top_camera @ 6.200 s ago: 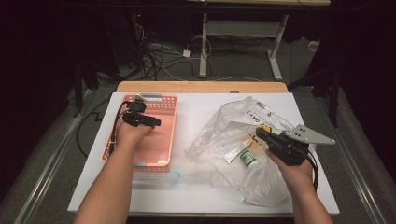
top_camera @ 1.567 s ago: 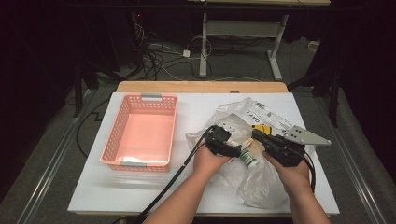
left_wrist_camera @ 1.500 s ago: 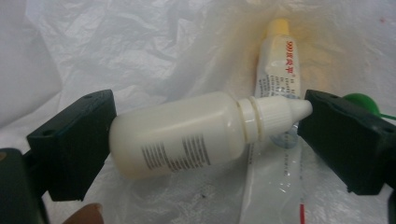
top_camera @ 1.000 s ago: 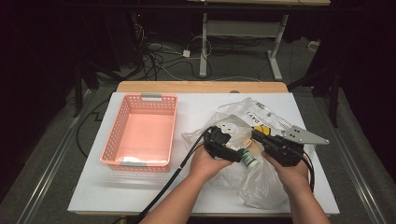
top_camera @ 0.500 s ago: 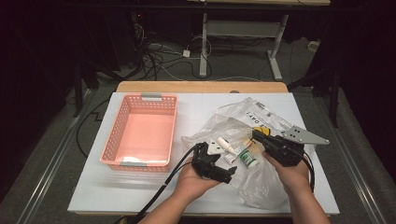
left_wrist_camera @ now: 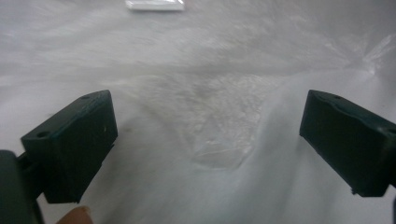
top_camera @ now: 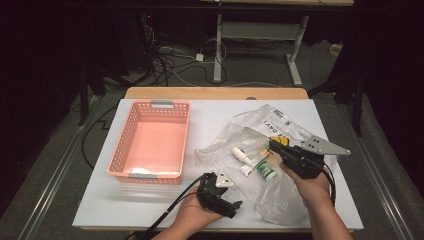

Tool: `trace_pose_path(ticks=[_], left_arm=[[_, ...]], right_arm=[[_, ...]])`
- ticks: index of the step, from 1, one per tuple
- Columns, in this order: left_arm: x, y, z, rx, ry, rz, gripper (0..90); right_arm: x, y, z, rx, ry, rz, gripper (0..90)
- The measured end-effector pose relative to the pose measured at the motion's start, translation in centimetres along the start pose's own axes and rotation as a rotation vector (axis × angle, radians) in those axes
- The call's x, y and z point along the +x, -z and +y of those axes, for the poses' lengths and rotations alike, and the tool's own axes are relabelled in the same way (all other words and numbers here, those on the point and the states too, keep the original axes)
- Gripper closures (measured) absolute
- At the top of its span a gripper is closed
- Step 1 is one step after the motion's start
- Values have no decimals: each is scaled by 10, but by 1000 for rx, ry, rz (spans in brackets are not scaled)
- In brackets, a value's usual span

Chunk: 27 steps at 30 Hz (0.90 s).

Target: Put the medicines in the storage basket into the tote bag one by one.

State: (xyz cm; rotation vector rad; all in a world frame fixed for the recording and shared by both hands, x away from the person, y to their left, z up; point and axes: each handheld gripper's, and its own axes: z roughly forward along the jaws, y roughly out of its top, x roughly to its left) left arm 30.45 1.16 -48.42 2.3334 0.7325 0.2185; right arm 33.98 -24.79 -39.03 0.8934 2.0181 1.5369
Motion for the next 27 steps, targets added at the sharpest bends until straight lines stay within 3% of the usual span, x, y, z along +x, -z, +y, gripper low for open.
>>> trace_pose_path(ticks=[5,8,15,17,18,20,22,23,27], left_arm=[[-1,-6,7,-6,-3,-16,93],[-3,-4,5,-34,-33,-40,249],[0,-2,3,-58,13,-25,481],[2,-1,3,-66,42,-8,563],[4,-1,2,-71,71,4,659],[7,-1,2,-76,102,1,754],[6,0,1,-78,90,8,807],[6,0,1,-76,85,9,885],[8,0,1,-81,99,-8,890]], right_arm=[[1,-1,0,1,2,-2,900],[2,-1,0,4,0,0,900],[4,-1,1,2,4,-2,900],[4,0,0,1,2,-6,900],[3,0,1,-2,-1,-6,900],[3,0,1,-3,-4,-5,900],[2,0,1,-2,-10,-9,900],[1,0,0,-2,-9,-10,900],[-2,1,-1,-1,-12,-23,900]])
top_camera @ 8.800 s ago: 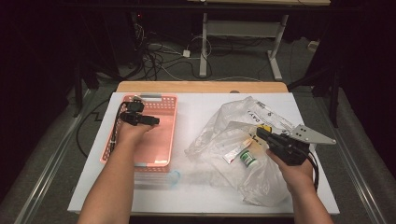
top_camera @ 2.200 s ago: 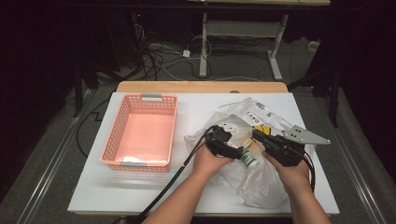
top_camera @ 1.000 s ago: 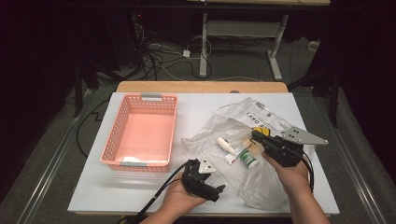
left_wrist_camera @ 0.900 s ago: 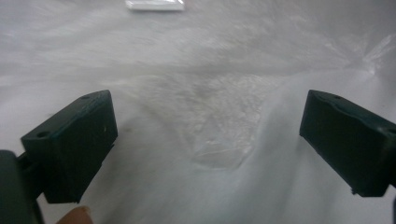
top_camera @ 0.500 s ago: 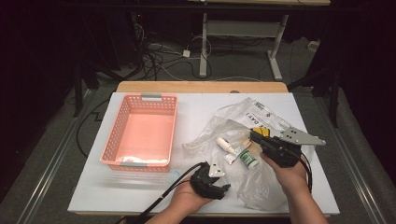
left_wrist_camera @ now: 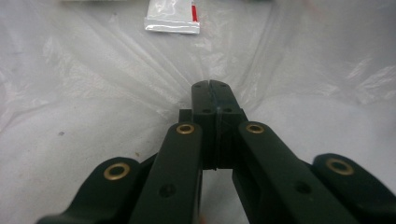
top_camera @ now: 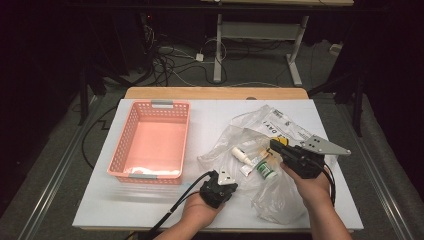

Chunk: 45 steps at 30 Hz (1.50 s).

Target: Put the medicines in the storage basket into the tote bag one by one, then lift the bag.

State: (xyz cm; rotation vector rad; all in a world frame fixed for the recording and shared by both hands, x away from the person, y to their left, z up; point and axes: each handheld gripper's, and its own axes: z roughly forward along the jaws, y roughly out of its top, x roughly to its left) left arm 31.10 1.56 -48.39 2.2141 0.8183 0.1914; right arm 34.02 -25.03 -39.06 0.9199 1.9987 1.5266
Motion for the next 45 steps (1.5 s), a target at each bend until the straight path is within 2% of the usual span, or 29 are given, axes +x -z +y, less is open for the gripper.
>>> trace_pose_path(ticks=[4,7,14,19,29,33,37,40,45], left_arm=[[-1,3,-2,-25,-22,-5,891],[-1,10,-5,-94,-18,-10,891],[1,15,-3,-157,5,-27,892],[3,25,0,-208,8,-15,892],[11,51,5,-330,42,12,892],[15,60,10,-384,72,15,892],[18,67,19,-429,70,21,891],[23,72,27,-470,85,16,892],[29,80,49,-529,72,44,892]], right_arm=[[-3,4,-1,0,-3,-9,900],[-3,7,-3,2,-3,-12,900],[-3,12,-4,-8,-5,-11,900],[-4,16,-2,-20,-4,-12,900],[-3,17,-1,-29,0,-12,900],[-2,16,1,-33,2,-14,900],[-1,15,5,-45,2,-27,900],[-3,14,10,-65,3,-40,900],[-4,12,23,-104,10,-60,900]])
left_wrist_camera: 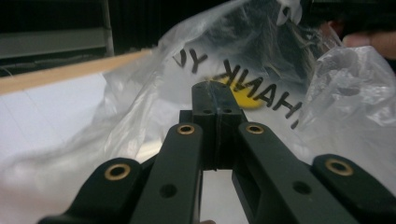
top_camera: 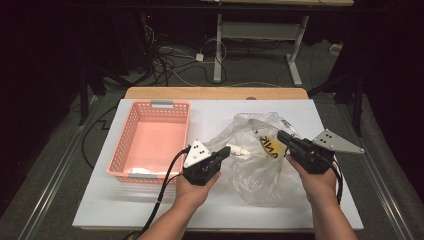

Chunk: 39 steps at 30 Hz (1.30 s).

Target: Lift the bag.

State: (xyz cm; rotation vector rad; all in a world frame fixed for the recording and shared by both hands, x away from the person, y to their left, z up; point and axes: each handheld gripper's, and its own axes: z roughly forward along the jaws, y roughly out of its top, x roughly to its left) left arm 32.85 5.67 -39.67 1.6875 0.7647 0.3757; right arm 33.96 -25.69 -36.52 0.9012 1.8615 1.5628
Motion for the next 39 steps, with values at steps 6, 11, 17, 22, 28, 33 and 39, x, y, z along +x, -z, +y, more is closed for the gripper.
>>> trace_pose_path(ticks=[6,11,17,22,28,33,39], left_arm=[[7,-7,38,-63,-21,17,892],[6,-16,70,-114,-36,18,892],[-4,-26,113,-159,-105,14,892],[-8,-29,138,-205,-119,8,892],[-12,-22,152,-269,-144,10,892],[-10,-20,151,-288,-150,24,891],[-13,-16,157,-327,-167,23,891]], right_arm=[[-6,-12,21,-33,15,-32,900],[-13,-19,45,-75,28,-64,900],[-23,-23,80,-146,32,-110,900],[-30,-23,111,-188,54,-139,900],[-33,-13,131,-250,61,-165,900],[-36,-11,130,-256,64,-175,900],[-35,-8,131,-262,92,-185,900]])
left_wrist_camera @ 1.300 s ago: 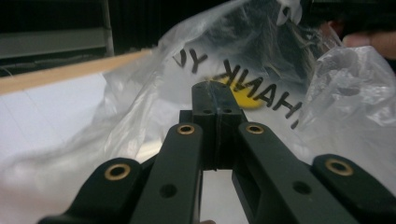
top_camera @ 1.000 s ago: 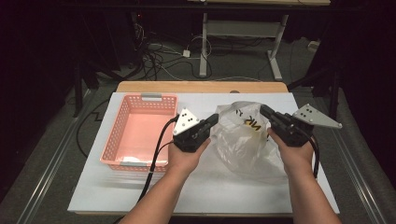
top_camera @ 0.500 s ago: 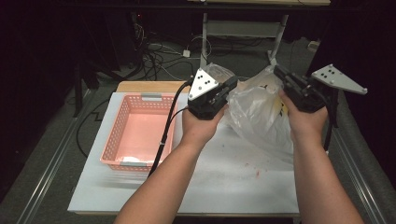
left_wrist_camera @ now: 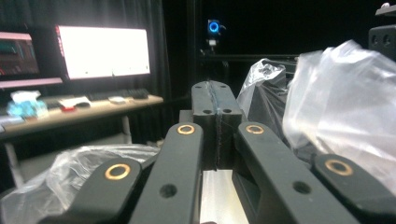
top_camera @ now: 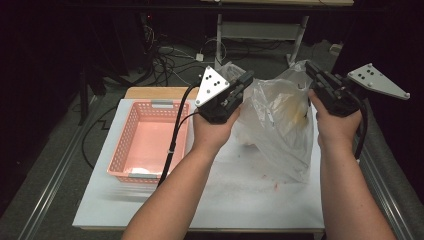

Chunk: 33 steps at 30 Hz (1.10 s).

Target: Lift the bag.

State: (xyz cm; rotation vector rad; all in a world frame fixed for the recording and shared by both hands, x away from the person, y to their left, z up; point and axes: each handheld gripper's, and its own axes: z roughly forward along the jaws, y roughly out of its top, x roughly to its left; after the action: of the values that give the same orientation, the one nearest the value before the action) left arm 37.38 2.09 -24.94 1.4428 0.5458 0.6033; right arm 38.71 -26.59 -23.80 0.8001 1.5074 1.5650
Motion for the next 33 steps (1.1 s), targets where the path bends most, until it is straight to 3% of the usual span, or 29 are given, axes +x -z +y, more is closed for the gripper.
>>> trace_pose_path(ticks=[1,3,4,6,10,12,13,16,20,23,25,27,33], left_arm=[[1,-1,3,-16,-10,10,891],[3,-1,8,-41,23,-7,891],[4,-2,9,-38,18,-4,891],[6,-4,5,-8,9,16,890],[17,-3,-17,73,60,28,887],[22,6,-26,76,69,42,866],[24,11,-29,84,69,44,792],[28,28,-37,114,47,65,723],[32,57,-41,115,51,79,595],[32,78,-44,111,30,95,515],[30,89,-48,133,45,98,440],[30,97,-54,164,15,109,405],[33,100,-82,282,88,71,313]], right_arm=[[-1,0,3,-5,3,-2,900],[-3,0,9,-19,2,-7,900],[-4,1,12,-23,5,-10,900],[-7,1,13,-15,-2,-14,900],[-16,-4,-10,53,-37,-28,900],[-19,-5,-23,86,-45,-38,900],[-21,-5,-28,97,-42,-39,900],[-23,-2,-38,119,-46,-49,900],[-26,1,-41,131,-30,-57,900],[-26,2,-41,137,-25,-67,900],[-27,-1,-42,149,-14,-72,900],[-26,-4,-43,160,-18,-67,900],[-16,2,-37,143,-26,-2,659]])
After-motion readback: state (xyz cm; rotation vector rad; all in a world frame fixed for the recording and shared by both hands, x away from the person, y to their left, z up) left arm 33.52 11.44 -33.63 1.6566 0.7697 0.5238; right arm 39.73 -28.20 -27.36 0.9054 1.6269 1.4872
